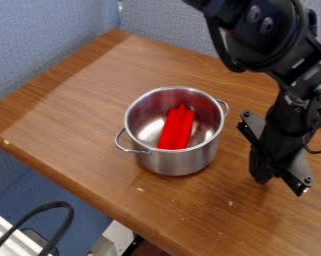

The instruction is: Move the red object from the metal pot to the table

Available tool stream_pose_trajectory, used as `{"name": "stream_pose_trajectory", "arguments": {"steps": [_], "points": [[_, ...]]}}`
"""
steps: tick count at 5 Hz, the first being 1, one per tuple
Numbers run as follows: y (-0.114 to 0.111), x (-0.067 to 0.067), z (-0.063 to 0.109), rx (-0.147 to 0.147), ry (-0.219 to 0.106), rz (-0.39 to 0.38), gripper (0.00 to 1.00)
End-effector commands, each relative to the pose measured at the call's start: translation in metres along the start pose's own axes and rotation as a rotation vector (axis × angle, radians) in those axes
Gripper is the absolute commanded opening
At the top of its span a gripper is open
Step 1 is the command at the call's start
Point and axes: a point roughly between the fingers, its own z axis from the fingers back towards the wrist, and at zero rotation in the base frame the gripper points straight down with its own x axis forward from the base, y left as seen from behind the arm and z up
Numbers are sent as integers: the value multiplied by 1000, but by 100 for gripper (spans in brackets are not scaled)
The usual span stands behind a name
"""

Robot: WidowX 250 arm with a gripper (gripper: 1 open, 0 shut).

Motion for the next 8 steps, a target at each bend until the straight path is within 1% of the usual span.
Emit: {"name": "stream_pose_trajectory", "arguments": {"steps": [1, 2, 4, 5, 6, 7, 8], "points": [[8, 10, 11, -7, -40, 27, 100], [11, 9, 15, -4, -40, 32, 100], [20, 10, 34, 12, -73, 60, 100], [32, 11, 50, 26, -88, 100, 100], [54, 6, 57, 13, -101, 174, 100], [72, -3, 61, 17, -101, 245, 100], [93, -17, 66, 27, -107, 304, 100]]}}
